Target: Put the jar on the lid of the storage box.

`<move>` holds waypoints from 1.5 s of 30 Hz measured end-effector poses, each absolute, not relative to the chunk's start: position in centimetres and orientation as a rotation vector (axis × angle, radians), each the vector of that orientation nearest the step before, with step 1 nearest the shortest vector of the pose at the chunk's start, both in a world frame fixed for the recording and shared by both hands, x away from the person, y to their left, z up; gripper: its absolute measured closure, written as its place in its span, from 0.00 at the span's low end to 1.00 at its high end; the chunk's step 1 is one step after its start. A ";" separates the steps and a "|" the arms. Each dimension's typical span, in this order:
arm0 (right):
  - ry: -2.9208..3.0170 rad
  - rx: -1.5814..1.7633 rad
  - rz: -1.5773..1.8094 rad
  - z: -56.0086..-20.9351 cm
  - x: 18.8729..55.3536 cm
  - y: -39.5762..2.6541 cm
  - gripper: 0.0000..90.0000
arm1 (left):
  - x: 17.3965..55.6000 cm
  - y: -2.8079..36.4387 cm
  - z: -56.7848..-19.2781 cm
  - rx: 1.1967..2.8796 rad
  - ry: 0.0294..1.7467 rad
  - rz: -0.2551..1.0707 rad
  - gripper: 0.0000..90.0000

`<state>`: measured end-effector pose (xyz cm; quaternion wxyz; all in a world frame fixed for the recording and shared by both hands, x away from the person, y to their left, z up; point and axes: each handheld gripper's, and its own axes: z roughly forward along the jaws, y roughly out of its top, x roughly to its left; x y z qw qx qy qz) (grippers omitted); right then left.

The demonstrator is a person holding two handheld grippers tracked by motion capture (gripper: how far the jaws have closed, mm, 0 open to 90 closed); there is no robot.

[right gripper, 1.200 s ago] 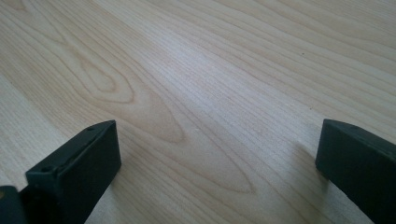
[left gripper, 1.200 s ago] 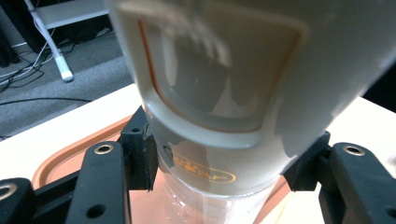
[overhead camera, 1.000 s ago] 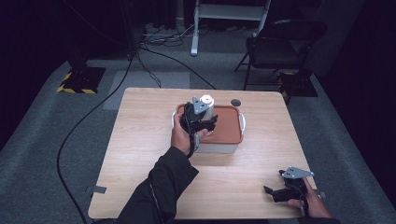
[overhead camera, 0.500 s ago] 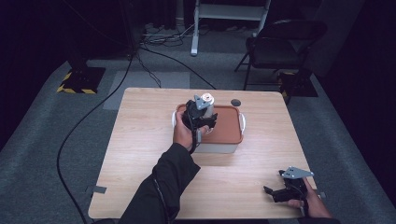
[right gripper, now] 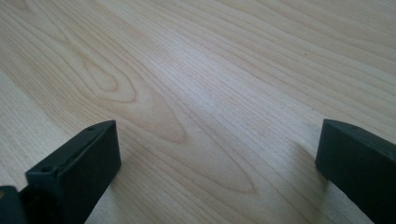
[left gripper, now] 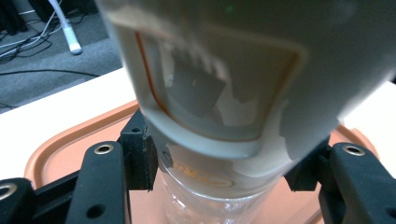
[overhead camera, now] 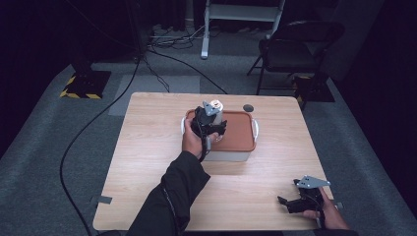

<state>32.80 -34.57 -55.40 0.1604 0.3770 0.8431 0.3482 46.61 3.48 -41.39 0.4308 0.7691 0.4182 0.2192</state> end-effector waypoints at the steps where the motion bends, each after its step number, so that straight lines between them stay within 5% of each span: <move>1: 2.408 1.077 0.995 -55.4 32.8 -34.6 0.00 | 46.6 3.5 -41.4 1.918 1.043 0.547 0.45; 35: 2.408 1.077 0.994 -55.4 32.8 -34.6 0.00 | 46.7 3.5 -42.1 1.915 1.065 0.538 0.41; 45: 2.408 1.077 0.995 -55.4 32.8 -34.6 0.00 | 46.5 3.6 -41.7 1.920 1.082 0.575 0.24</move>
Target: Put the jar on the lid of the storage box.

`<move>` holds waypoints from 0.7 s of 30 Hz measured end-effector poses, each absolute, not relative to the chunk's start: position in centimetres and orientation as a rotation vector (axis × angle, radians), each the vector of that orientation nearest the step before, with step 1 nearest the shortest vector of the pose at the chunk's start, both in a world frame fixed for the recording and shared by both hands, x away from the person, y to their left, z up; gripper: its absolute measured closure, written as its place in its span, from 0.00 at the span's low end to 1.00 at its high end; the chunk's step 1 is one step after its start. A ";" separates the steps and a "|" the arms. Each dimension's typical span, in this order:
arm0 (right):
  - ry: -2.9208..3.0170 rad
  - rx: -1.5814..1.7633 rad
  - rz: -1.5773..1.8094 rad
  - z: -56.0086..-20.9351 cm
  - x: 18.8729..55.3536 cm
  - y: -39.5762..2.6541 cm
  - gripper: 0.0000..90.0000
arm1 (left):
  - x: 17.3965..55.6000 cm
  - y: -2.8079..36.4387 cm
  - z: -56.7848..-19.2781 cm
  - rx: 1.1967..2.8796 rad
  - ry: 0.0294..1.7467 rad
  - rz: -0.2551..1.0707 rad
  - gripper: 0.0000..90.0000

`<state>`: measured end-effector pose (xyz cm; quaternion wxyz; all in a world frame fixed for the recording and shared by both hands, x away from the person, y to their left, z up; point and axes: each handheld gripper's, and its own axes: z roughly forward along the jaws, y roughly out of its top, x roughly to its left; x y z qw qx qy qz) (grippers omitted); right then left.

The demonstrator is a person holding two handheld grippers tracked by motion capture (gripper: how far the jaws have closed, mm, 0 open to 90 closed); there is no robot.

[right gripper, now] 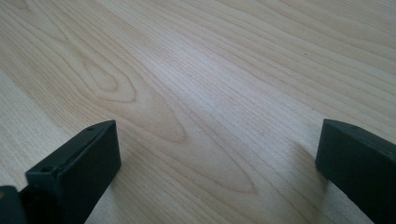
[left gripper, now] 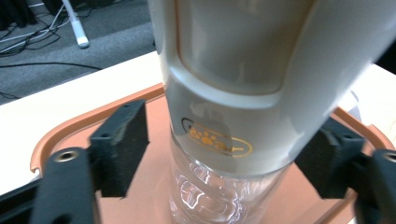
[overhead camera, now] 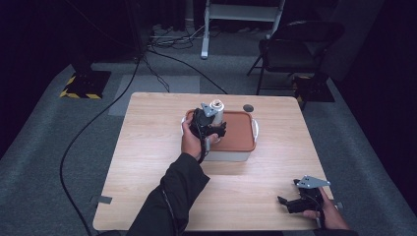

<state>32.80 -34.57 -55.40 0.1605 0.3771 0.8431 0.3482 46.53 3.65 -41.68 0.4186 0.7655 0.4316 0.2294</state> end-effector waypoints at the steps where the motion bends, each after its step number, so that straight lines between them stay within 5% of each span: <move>1: 2.408 1.077 0.994 -55.4 32.8 -34.6 0.00 | 46.5 3.7 -41.6 1.915 1.082 0.577 0.22; 21: 2.408 1.077 0.994 -55.4 32.8 -34.6 0.00 | 46.0 3.0 -40.8 1.964 1.051 0.655 0.06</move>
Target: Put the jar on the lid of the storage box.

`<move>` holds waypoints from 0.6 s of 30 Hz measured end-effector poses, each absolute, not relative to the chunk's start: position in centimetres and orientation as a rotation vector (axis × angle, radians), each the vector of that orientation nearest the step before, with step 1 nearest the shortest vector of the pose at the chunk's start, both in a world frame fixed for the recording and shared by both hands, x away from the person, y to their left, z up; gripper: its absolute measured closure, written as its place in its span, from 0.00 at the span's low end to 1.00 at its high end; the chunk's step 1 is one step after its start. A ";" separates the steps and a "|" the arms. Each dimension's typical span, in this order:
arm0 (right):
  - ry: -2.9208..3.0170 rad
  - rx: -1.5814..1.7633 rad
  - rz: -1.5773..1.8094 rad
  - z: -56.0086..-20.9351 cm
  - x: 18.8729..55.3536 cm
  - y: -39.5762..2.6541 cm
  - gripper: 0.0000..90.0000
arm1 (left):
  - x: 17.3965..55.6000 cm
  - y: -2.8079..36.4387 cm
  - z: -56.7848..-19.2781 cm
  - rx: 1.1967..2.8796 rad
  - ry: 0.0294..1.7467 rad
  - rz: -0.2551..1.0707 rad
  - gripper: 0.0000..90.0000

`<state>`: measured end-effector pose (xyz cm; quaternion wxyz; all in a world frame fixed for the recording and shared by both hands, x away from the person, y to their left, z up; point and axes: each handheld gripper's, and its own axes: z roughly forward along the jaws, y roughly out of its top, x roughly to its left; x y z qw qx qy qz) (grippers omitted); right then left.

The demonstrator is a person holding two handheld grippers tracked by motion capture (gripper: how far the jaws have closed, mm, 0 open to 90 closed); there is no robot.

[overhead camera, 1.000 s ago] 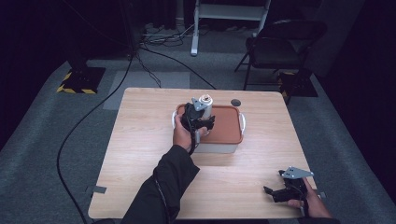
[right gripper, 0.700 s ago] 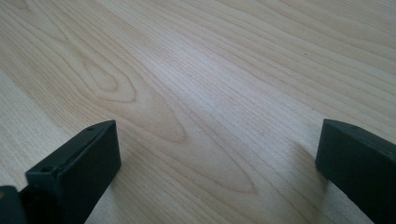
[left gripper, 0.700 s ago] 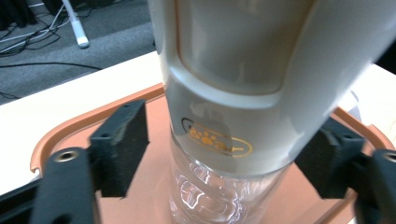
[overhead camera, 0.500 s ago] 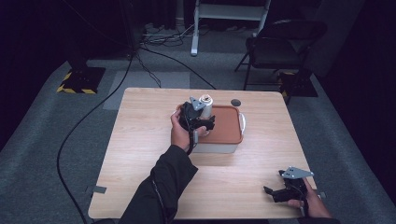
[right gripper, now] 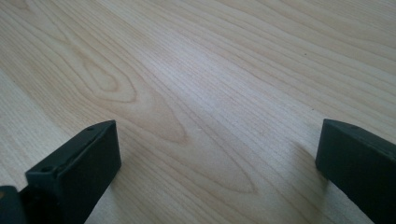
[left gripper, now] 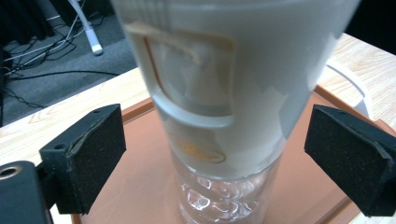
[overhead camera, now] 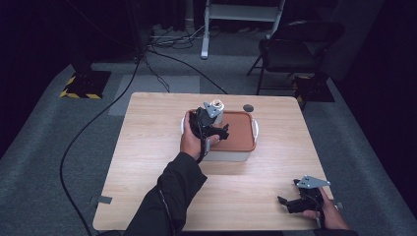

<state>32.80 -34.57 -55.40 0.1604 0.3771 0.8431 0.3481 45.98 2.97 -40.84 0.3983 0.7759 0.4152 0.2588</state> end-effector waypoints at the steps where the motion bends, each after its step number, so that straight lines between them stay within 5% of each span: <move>1: 2.408 1.077 0.994 -55.4 32.8 -34.6 0.00 | 46.0 2.9 -40.8 1.967 1.054 0.659 0.06; 18: 2.408 1.077 0.994 -55.4 32.8 -34.6 0.00 | 46.0 3.4 -40.6 1.971 1.055 0.713 0.03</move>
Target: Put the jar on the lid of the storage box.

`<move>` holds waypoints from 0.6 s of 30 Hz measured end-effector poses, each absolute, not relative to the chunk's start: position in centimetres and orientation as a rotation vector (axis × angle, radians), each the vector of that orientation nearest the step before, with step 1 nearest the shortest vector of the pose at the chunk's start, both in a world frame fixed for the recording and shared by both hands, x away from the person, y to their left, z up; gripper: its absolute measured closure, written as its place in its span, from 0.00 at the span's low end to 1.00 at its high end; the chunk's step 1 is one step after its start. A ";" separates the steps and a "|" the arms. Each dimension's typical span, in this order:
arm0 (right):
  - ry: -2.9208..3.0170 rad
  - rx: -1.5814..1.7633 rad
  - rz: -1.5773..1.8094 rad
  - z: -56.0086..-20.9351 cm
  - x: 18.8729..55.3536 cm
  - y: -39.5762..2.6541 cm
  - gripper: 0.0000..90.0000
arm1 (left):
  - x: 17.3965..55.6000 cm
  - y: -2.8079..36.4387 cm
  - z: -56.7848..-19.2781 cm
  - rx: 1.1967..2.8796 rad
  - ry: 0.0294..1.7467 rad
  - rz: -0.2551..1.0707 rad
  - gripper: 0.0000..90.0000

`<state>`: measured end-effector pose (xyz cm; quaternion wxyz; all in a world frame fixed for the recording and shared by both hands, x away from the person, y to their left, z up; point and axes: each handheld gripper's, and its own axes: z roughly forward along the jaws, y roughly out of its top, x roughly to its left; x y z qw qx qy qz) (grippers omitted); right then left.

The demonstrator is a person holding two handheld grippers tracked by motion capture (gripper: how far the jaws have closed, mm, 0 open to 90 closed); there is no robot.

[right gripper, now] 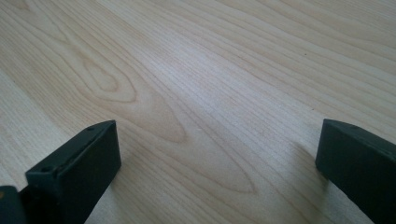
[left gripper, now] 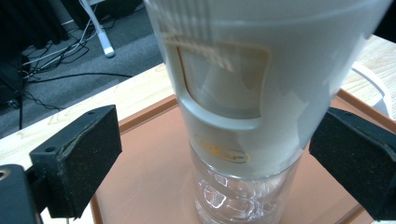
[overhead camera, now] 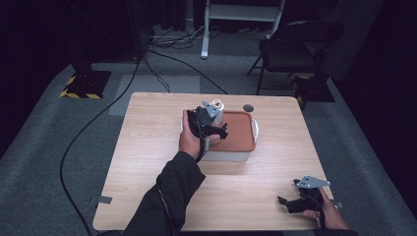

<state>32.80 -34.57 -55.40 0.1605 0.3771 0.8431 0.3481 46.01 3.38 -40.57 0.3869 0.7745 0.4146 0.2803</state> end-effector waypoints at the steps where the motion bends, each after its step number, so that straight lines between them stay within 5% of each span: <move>1: 2.408 1.077 0.994 -55.4 32.8 -34.6 0.00 | 46.0 3.4 -40.6 1.973 1.055 0.714 0.03; 18: 2.408 1.077 0.994 -55.4 32.8 -34.6 0.00 | 45.2 4.0 -39.7 2.037 1.027 0.797 0.03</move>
